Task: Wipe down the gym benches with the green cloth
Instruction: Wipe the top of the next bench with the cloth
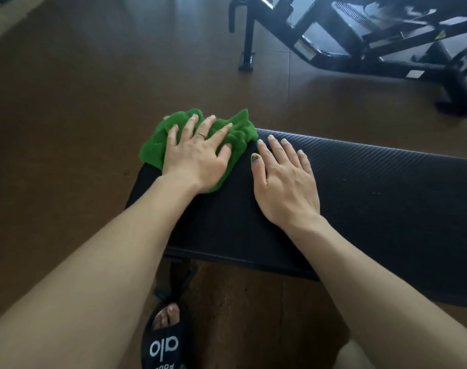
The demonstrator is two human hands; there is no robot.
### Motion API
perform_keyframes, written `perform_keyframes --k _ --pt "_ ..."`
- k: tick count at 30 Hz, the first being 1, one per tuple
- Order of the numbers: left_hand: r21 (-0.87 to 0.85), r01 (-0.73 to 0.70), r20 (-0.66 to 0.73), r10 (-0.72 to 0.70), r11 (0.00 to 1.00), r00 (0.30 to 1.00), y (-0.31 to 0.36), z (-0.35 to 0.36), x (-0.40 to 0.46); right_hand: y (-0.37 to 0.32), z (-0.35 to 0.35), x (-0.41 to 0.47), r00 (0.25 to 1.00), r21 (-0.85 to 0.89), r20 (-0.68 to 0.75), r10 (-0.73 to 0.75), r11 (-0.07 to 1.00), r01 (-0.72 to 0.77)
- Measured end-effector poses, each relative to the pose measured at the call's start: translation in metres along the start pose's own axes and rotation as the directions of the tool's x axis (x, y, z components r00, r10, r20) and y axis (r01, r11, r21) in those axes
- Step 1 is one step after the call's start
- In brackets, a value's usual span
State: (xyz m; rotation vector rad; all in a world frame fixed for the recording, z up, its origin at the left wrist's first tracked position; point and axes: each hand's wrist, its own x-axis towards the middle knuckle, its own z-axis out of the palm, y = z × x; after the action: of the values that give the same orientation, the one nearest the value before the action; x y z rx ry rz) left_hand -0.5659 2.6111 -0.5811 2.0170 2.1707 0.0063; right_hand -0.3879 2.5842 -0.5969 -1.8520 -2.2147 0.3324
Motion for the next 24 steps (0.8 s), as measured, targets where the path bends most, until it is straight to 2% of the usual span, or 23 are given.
perform_keyframes --k 3,10,15,19,24 --pt "-0.007 0.021 0.022 -0.021 1.0 1.0 0.005 -0.003 0.002 -0.001 -0.002 0.001 0.999 -0.028 0.038 0.007 1.0 -0.006" --pt "-0.032 0.016 -0.013 -0.017 0.999 1.0 -0.007 0.006 -0.113 -0.003 -0.001 0.003 0.998 -0.065 0.055 0.018 0.998 -0.015" --pt "-0.034 0.05 -0.054 -0.052 0.998 0.997 -0.023 0.004 -0.05 -0.004 0.0 0.002 0.999 -0.071 0.038 0.023 0.997 -0.02" --pt "-0.129 0.165 0.02 -0.164 0.978 0.986 -0.036 -0.011 0.014 -0.005 -0.001 0.003 0.998 -0.089 0.054 0.025 0.996 -0.02" --pt "-0.297 0.31 0.047 -0.311 0.903 0.949 -0.06 -0.013 -0.013 -0.004 -0.004 0.001 0.998 -0.065 0.061 0.02 0.998 -0.016"
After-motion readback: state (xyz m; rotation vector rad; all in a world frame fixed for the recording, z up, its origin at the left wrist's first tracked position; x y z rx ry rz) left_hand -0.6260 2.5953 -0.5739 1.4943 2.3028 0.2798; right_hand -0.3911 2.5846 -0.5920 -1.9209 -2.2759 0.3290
